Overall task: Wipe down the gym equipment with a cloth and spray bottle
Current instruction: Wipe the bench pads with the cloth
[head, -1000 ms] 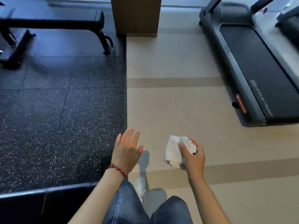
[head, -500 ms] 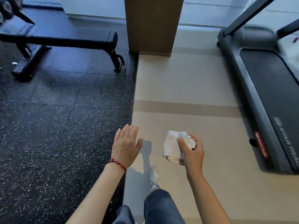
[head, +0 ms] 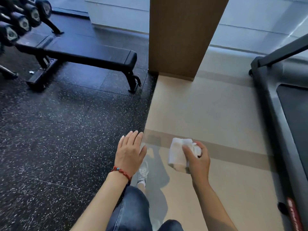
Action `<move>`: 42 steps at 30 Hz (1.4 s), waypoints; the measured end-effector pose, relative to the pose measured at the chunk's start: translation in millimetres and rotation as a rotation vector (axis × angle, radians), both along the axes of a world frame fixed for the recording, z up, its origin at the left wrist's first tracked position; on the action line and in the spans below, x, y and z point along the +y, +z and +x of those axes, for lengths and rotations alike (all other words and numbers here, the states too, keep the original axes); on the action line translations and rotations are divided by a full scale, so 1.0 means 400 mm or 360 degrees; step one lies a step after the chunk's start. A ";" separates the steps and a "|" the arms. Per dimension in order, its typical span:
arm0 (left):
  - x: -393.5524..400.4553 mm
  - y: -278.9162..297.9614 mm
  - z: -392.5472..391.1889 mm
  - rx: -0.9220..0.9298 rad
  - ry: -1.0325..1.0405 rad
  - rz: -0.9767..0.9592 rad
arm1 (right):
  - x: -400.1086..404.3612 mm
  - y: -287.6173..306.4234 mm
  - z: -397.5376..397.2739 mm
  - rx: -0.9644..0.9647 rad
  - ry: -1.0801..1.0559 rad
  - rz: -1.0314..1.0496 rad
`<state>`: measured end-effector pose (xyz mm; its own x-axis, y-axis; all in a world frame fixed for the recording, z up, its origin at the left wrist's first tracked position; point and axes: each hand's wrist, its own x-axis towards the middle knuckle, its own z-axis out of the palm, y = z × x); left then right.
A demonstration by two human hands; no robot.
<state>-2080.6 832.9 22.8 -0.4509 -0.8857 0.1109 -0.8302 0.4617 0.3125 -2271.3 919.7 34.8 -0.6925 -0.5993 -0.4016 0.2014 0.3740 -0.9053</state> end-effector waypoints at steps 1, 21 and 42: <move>-0.055 -0.006 -0.015 0.0004 0.0010 0.0004 | -0.056 -0.004 -0.013 0.0008 0.0005 0.0007; -1.014 0.007 -0.215 -0.0029 0.0305 0.0123 | -1.102 -0.014 -0.237 0.0084 0.0259 -0.0025; -1.774 -0.073 -0.165 -0.0060 0.0488 0.0138 | -1.929 -0.112 -0.219 0.0074 0.0439 0.0088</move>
